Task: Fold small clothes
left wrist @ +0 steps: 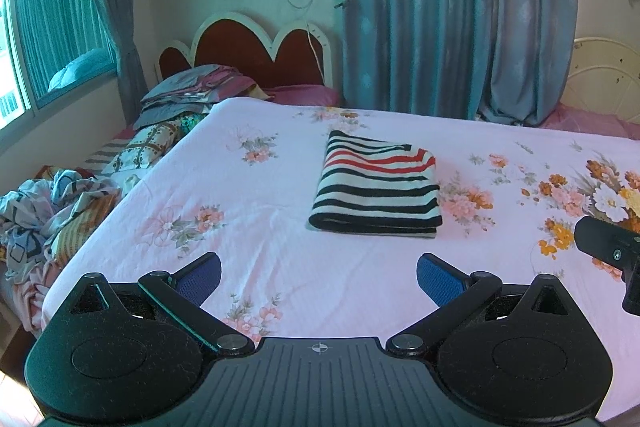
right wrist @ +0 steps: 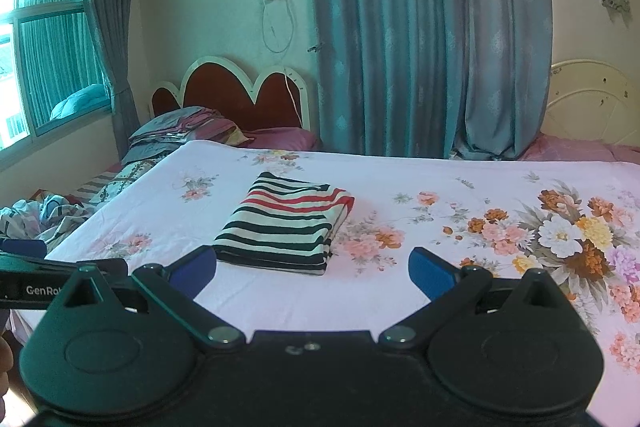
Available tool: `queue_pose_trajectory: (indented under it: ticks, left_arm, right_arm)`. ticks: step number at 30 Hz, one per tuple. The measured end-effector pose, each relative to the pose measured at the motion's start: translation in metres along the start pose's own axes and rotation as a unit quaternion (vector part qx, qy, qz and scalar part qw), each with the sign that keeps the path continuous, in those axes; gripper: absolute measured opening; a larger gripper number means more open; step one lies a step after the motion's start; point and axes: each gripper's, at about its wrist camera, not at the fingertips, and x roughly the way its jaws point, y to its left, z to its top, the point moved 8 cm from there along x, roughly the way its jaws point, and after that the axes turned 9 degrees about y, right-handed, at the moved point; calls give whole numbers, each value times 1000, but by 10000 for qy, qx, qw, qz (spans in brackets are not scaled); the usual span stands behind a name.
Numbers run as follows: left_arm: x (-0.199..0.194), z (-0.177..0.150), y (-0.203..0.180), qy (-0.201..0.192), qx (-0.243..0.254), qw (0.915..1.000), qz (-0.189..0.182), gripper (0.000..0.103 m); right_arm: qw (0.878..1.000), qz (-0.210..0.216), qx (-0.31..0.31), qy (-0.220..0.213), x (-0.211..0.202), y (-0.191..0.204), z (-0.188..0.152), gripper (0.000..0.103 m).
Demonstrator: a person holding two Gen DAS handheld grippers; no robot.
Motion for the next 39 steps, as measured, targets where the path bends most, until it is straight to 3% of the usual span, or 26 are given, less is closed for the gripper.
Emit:
queue_pose_trajectory:
  ticks: [29, 39]
  left_arm:
    - [7, 3, -4, 98, -43, 9999, -6, 103]
    - [23, 6, -10, 135, -22, 9995, -283, 103]
  right_arm:
    - [9999, 44, -1, 112, 11, -4, -1, 102]
    - [9997, 57, 19, 218, 23, -9, 0, 102]
